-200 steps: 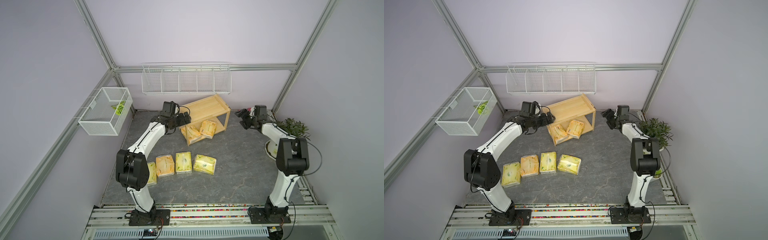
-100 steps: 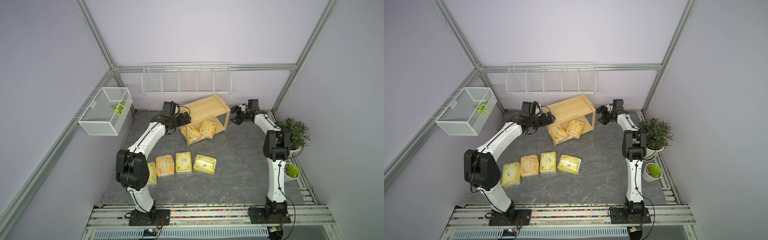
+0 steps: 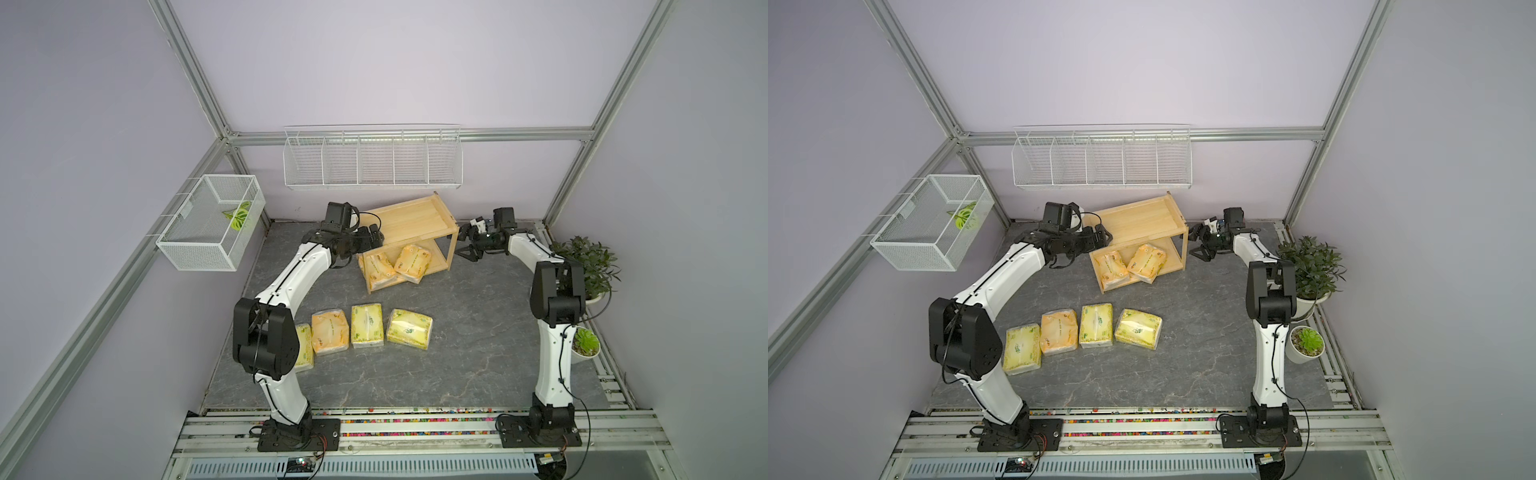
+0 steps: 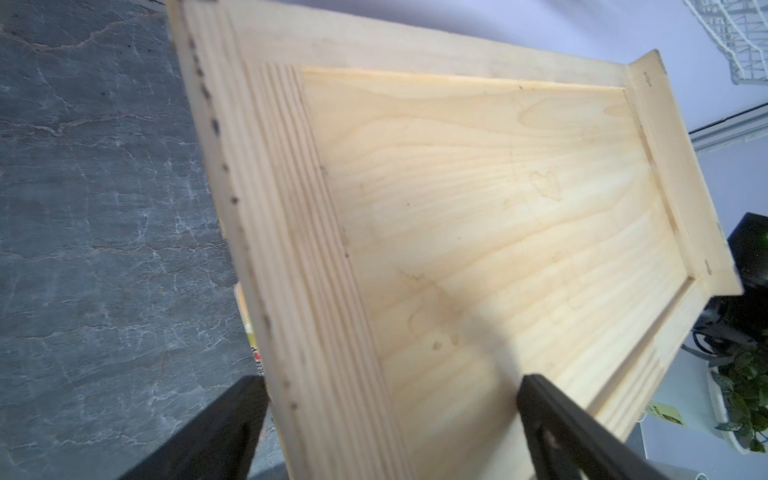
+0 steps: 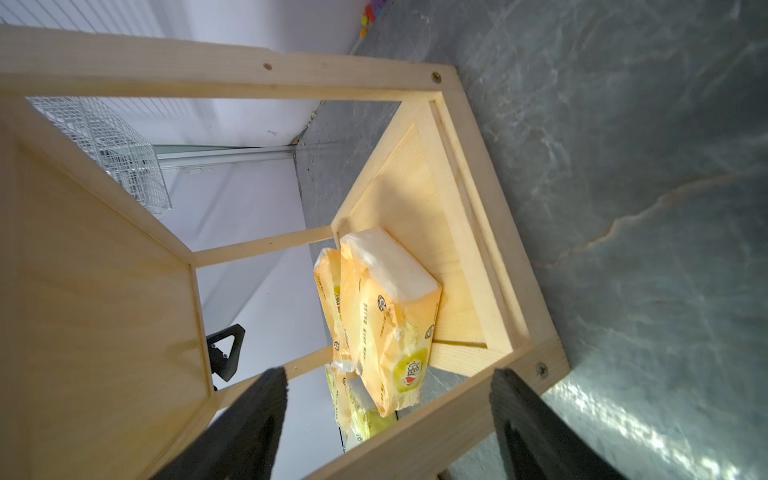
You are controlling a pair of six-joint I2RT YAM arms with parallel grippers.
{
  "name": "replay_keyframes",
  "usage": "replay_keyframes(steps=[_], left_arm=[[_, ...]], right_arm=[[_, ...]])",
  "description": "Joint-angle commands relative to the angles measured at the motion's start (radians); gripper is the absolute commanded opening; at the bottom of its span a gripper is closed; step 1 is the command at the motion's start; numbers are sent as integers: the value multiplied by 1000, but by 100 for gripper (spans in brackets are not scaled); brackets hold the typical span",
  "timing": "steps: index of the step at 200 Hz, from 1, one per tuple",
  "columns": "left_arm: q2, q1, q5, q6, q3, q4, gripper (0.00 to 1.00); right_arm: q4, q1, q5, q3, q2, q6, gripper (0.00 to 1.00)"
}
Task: Place the tissue boxes on the shelf by color
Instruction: Adjust the shelf at the center of the board.
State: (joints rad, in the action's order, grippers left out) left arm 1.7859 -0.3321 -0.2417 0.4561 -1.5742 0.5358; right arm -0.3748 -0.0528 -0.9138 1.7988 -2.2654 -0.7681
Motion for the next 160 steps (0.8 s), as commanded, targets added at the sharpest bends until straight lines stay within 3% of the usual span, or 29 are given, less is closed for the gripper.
replay_keyframes(steps=[1,61,122,160], left_arm=[[18,-8,-22,-27,-20,29,100],[21,-19,-41,-46,-11,33,100],[10,-25,-44,-50,3,24,100],[2,-25,-57,-63,12,20,100]], right_arm=[[39,-33,-45,-102,107,56,81],[237,-38,-8,-427,313,-42,81],[395,23,396,-788,596,-197,84],[340,-43,482,-905,818,-148,84]])
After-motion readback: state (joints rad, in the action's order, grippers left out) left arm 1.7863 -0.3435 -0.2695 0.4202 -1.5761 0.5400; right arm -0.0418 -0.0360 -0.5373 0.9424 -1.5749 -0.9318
